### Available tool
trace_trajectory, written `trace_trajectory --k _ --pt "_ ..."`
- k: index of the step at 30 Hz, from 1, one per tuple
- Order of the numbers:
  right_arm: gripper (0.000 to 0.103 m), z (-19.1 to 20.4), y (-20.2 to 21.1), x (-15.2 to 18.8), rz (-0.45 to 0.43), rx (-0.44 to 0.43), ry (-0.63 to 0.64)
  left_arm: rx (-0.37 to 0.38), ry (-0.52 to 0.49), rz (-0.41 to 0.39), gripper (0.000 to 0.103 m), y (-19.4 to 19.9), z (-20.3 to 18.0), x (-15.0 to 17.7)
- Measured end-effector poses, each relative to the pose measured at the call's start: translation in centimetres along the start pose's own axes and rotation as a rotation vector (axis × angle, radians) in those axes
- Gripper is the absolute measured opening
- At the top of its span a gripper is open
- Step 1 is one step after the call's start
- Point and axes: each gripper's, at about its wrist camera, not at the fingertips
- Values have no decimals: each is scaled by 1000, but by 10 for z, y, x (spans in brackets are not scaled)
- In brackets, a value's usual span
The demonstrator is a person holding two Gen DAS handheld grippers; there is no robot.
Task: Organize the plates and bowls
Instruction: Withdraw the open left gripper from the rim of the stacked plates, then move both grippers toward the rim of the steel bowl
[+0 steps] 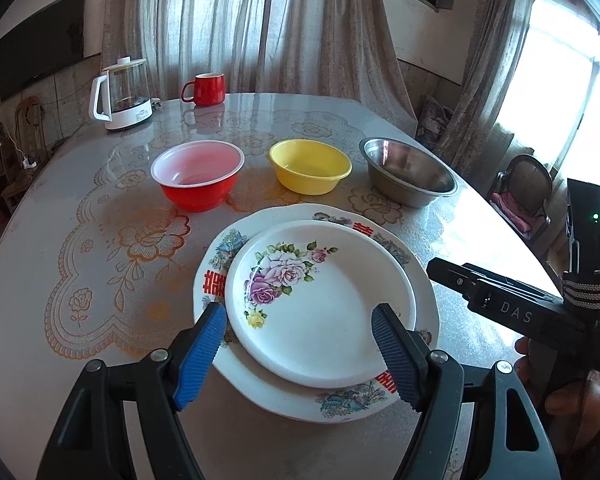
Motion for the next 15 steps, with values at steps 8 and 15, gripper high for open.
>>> trace_trajectory --k 8,15 --pt "61 -10 -1 -7 -24 67 19 30 -17 40 76 -11 -7 -7" --pt "61 -27 -3 -17 -36 91 11 75 -45 62 76 -21 -21 -18"
Point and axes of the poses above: each gripper's, at about its wrist camera, not at the fingertips, and y roughly against the way its jaws point, z to its left, x to its underside, and after that the axes turned 3 degrees about -y, right-handed
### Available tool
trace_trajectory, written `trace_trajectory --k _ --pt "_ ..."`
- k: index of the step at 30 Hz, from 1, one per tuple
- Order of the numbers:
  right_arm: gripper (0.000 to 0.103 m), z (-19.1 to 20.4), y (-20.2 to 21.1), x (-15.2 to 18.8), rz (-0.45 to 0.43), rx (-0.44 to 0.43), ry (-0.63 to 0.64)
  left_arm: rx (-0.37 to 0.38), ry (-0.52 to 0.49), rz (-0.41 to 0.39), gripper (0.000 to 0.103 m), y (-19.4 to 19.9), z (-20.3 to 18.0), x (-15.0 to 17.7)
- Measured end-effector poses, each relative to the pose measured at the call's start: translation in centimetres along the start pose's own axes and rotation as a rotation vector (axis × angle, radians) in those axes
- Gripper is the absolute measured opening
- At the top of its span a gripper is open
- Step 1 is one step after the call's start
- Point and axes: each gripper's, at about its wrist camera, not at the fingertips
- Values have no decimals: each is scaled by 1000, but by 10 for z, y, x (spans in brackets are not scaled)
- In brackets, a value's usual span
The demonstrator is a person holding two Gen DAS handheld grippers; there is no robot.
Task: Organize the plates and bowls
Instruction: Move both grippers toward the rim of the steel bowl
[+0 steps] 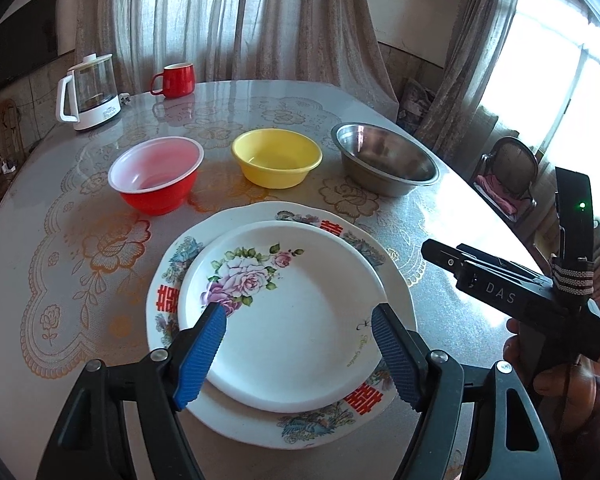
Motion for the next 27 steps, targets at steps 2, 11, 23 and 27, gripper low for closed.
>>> trace_trajectory --k 2,11,23,27 --pt "61 -9 -2 -4 2 5 -19 12 -5 4 76 -3 -4 -6" --pt "61 -58 -6 -43 -35 32 -128 75 4 17 76 -26 -16 -39" --pt "61 -93 -33 -86 -37 80 -199 153 31 45 74 -72 -33 -87" --pt "61 -95 -44 -100 -31 78 -208 194 45 62 69 -88 -38 -103"
Point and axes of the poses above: each gripper's, at about its wrist camera, not at the fingertips, and y roughly against the way its jaws point, z to its left, x to its underside, and after that the axes turned 3 degrees about -y, right-handed
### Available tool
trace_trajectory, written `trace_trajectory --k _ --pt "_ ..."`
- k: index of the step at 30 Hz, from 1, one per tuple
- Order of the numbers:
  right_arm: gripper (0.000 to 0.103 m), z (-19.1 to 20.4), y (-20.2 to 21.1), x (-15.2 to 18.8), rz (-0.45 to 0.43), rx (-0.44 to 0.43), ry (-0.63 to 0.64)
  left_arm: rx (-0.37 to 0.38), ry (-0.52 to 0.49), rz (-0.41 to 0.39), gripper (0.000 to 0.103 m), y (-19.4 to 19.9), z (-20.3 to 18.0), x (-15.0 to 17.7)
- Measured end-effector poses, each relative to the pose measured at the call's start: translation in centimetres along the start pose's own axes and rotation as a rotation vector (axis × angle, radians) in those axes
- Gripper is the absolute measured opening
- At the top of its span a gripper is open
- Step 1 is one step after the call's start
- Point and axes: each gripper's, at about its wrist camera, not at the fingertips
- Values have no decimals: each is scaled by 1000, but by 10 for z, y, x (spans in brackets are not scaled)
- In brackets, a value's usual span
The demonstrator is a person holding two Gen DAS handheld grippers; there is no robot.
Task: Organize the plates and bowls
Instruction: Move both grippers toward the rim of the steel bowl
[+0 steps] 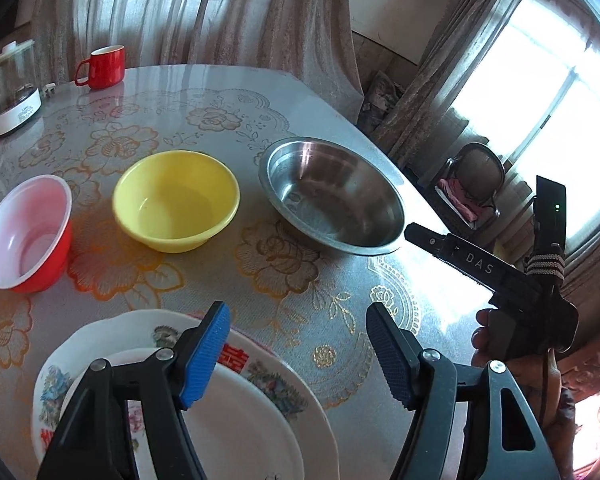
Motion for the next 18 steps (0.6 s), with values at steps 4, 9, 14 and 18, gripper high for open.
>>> trace_trajectory --k 4,9,14,18 --pt "61 0 -13 -11 20 6 -7 13 26 9 69 -15 -1 -18" --pt "61 -5 -25 -19 34 34 -15 13 40 25 69 -33 0 -30" --pt "61 -8 -32 -27 40 27 -23 30 87 54 64 -53 1 -38" --pt "61 -5 -42 -33 56 22 -15 49 100 51 64 -65 1 -45"
Point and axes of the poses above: each gripper's, at about its wrist camera, not at the fingertips, and y roughly against the way its jaws point, z to its left, x to its underside, and after that the axes turned 3 degrees about -y, right-handed
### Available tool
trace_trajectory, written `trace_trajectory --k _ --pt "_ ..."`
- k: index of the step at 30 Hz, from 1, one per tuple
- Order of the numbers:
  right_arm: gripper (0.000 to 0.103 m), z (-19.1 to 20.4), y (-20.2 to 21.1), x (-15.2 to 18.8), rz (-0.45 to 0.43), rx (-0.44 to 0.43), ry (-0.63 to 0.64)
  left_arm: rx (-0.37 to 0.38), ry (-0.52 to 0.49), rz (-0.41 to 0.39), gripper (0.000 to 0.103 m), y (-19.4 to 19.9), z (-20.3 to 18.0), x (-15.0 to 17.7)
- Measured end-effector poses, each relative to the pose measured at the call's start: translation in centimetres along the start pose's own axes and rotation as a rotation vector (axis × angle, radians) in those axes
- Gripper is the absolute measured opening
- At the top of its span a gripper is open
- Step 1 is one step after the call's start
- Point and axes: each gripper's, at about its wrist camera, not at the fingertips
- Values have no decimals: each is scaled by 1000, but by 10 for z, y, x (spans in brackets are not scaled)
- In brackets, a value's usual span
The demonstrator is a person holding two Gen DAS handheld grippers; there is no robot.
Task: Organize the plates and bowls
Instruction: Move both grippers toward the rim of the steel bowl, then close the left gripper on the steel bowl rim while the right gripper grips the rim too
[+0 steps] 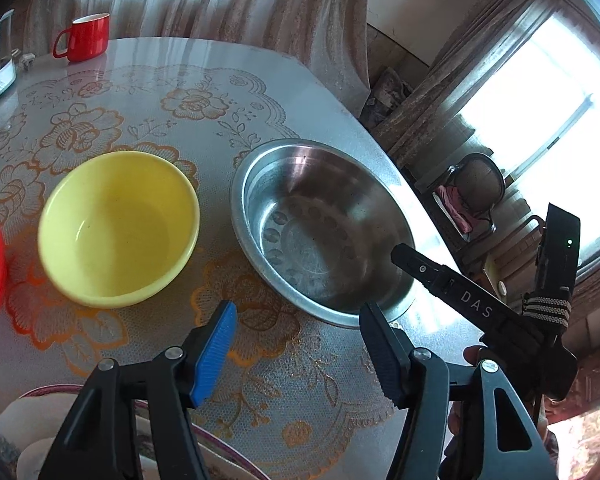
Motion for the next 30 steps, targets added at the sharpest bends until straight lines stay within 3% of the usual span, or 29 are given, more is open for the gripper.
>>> trace_trajectory --k 7,17,23,30 --pt "61 7 -23 2 64 53 48 81 49 5 65 -13 -1 -6" --pt "61 16 -4 20 44 -10 139 140 69 -18 71 -8 -4 -5" --pt "48 38 7 30 22 66 313 191 99 -44 73 -3 -4 -4" --pt "43 30 22 37 65 -93 247 227 86 -71 74 11 -13 2"
Point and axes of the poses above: each gripper's, at about its wrist camera, not at the fingertips, and y roughly against the way its jaws point, z to its left, x to its underside, and after that the axes turned 3 degrees about -y, right-handed
